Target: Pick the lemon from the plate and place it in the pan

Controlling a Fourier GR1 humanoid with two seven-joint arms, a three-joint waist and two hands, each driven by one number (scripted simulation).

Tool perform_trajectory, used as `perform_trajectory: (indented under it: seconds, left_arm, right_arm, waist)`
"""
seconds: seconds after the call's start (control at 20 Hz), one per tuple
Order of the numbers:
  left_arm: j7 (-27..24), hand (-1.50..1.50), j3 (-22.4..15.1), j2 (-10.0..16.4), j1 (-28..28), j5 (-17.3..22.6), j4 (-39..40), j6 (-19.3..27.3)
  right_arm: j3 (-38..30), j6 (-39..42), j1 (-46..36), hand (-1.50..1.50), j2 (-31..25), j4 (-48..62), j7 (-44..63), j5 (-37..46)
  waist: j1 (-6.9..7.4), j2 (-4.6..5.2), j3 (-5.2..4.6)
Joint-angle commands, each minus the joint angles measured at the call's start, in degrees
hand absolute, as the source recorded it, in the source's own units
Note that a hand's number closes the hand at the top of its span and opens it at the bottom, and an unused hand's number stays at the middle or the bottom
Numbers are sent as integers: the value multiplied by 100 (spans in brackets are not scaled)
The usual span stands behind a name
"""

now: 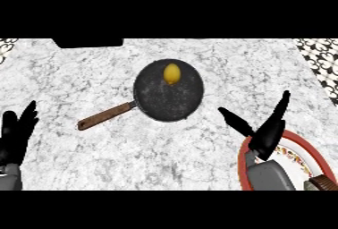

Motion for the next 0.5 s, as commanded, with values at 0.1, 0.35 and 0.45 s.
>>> perform_trajectory:
  seconds: [0.1,0.35,0.45]
  left_arm:
    - [126,0,-61,-13,90,-51,-222,-5]
    - [191,0,-12,0,-223,56,-47,-104]
    - [183,0,-303,-273,9,-222,-353,125]
  right_arm:
    - [502,404,2186,-150,-735,-2452,450,362]
    - [452,700,3613,-150,-1404,-4261,675,394]
    - [502,549,4259,-150,-1429,-4799,571,524]
  waist:
    - [34,41,0]
    - [135,93,8]
    - [173,94,11]
